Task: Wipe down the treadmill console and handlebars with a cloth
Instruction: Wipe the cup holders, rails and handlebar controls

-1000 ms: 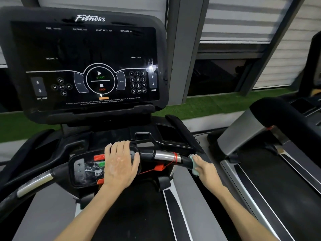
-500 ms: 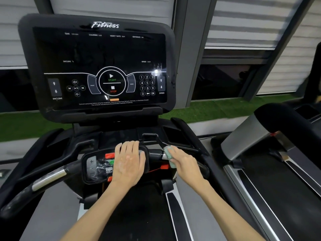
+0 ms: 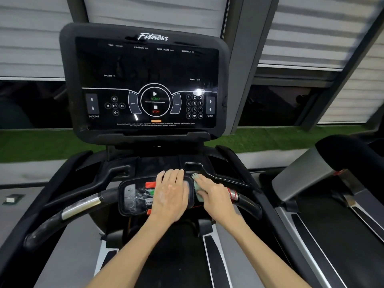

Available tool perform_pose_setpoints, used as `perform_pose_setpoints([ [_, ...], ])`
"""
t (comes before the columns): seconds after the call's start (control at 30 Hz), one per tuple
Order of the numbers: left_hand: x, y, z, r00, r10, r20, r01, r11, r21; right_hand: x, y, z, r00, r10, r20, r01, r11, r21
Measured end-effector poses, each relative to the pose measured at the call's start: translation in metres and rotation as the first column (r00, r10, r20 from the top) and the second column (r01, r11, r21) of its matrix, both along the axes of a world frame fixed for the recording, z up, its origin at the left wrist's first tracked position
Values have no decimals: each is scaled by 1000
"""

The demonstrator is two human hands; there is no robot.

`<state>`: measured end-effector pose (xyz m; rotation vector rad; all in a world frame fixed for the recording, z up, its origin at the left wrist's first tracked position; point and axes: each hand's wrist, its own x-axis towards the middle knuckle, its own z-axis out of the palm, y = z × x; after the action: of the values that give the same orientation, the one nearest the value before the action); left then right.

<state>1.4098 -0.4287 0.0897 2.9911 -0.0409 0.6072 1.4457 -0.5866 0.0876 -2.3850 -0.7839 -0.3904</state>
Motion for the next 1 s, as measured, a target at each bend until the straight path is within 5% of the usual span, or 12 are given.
perform_pose_setpoints([
  [0.13,-4,0,4,999,-33,14,33,999,-1,-21,4,-7,998,-48,37,45,996,72],
  [0.3,-5,0,10,998,-39,-41,34,995,-99,-16,-6,25,914,-52,-401,195,926,325],
  [0.47,-5,2,25,984,-173,49,178,891,-417,-9,-6,62,641,486,-594,283,571,771],
  [0.6,-15,-3,58,964,-262,50,191,547,-815,-14,-1,72,481,640,-599,324,505,800],
  [0.7,-19,-3,65,984,-173,31,90,346,-934,-18,3,74,434,675,-597,362,475,802],
  [0.87,-25,-1,61,998,-64,-8,10,282,-959,-22,7,65,397,651,-647,410,505,759],
  [1.0,-35,-11,51,1000,15,-20,-25,416,-909,-26,13,49,373,616,-695,493,503,710],
])
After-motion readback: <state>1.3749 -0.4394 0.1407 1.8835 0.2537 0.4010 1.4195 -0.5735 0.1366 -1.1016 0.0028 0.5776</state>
